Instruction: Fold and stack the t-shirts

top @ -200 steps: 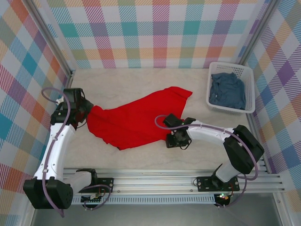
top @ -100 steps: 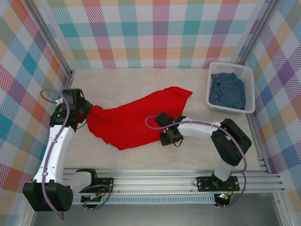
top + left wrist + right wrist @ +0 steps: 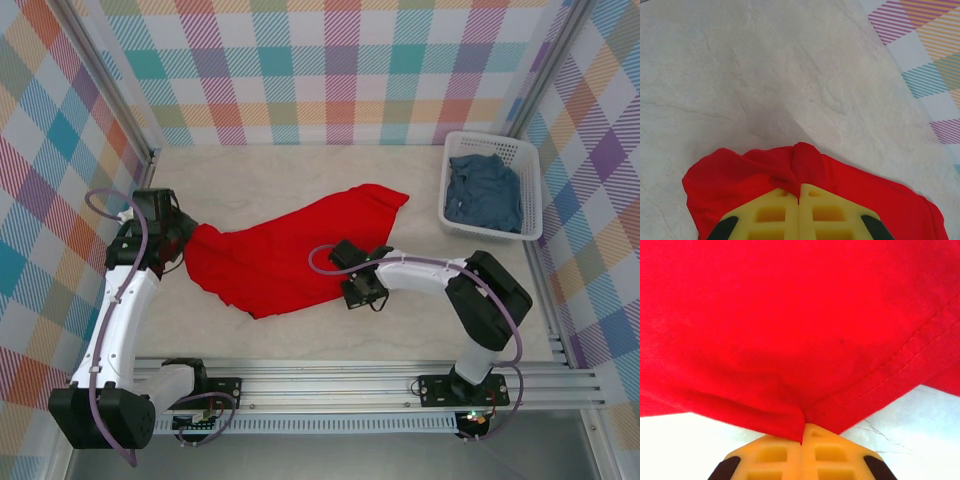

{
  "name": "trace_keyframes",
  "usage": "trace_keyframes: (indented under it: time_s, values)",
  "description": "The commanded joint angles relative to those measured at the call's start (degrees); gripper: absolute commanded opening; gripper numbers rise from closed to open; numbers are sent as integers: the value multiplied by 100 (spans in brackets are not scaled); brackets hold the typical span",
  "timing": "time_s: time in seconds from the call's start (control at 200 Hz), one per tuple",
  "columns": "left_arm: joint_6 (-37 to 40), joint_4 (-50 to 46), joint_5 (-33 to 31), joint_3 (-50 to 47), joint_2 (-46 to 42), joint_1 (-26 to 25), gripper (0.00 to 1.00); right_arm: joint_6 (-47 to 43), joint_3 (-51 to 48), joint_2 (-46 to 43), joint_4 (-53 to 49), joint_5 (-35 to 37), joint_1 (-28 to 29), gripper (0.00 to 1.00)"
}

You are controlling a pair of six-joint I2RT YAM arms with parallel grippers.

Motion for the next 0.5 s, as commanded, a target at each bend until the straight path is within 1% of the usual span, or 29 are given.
trace_keyframes:
  time_s: [0.0, 0.09, 0.185, 0.35, 0.495]
  values:
    - [53, -23, 139, 164, -54, 62, 0, 44, 389, -529, -476, 413, 25, 0]
    - [79, 20, 221, 555, 120, 63, 0, 22, 912, -903, -780, 612, -101, 0]
    - [164, 105, 297, 1201, 449, 62, 0, -25, 1568, -1203, -925, 624, -454, 0]
    - [190, 186, 257, 2631, 1137, 80, 0, -389, 2923, -1337, -819, 470, -1150, 0]
    - [190, 146, 110, 3833, 1426, 83, 0, -624, 3913, -1509, -603, 434, -1610, 0]
